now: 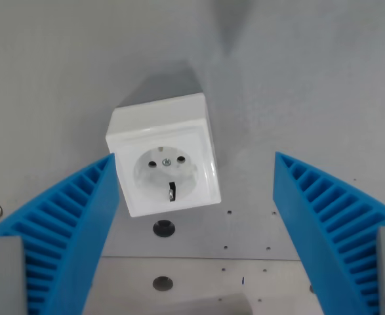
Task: Move above the white socket
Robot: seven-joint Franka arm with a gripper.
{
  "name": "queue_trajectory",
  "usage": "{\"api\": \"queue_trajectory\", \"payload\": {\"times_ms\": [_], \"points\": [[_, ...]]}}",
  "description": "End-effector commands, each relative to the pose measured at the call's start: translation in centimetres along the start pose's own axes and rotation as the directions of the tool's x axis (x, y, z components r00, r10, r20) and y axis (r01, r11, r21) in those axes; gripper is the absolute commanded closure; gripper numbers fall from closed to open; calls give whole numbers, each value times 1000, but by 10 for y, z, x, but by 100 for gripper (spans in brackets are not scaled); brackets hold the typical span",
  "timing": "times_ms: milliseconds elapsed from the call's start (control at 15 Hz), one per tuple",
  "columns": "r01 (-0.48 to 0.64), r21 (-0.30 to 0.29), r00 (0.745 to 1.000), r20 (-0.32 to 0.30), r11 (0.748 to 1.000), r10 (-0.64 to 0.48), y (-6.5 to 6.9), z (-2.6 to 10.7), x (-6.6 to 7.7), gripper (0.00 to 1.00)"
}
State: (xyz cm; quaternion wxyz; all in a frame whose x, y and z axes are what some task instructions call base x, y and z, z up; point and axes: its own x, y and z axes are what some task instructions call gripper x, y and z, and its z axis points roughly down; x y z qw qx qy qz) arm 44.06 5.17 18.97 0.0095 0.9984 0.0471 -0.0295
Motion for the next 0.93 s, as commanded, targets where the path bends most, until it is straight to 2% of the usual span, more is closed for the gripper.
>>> {"api": "queue_trajectory", "payload": {"times_ms": [67, 533, 933], "points": [[129, -59, 980, -147, 990, -136, -4, 3, -16, 0], [140, -65, 980, -135, 988, -148, -12, 17, -25, 0], [138, -60, 981, -129, 989, -144, -15, 24, -28, 0]]}}
